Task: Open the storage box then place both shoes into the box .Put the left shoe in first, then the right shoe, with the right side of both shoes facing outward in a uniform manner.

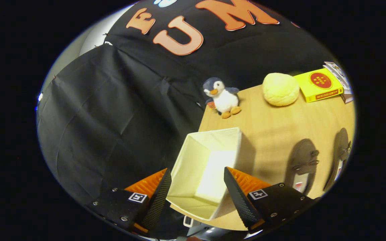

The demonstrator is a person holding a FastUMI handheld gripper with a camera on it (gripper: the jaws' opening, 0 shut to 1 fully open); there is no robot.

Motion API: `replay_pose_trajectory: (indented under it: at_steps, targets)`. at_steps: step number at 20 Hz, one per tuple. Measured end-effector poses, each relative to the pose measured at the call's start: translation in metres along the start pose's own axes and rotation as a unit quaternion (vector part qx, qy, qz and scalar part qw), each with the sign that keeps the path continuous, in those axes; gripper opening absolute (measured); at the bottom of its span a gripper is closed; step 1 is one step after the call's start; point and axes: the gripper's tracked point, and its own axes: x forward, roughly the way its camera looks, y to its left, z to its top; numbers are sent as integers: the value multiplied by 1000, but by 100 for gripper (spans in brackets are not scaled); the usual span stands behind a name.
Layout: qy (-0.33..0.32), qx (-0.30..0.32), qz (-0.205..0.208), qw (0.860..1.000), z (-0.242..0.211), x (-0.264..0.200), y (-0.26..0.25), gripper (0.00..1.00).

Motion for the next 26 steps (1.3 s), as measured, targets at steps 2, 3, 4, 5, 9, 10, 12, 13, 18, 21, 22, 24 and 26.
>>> replay_pose_trajectory:
  at_steps: [2, 3, 4, 5, 9, 10, 12, 13, 18, 21, 22, 24, 26]
  targets:
    - [-10, -17, -30, 999, 4, -10, -29, 95]
    - [-11, -28, -45, 999, 2, -16, -44, 96]
    - [-9, -36, -60, 997, 0, -22, -59, 95]
    - [-5, -42, -76, 996, -6, -31, -71, 96]
    - [21, -49, -131, 990, -28, -42, -124, 97]
    - [23, -44, -140, 989, -33, -49, -127, 96]
    - [30, -46, -167, 984, -42, -53, -148, 95]
    - [34, -52, -180, 982, -47, -55, -160, 93]
    - [56, -65, -224, 971, -61, -50, -203, 87]
    - [62, -70, -241, 966, -66, -41, -222, 79]
    - [66, -73, -247, 964, -68, -38, -228, 78]
    - [73, -75, -257, 961, -72, -30, -240, 74]
    - [68, -86, -267, 958, -68, -20, -251, 72]
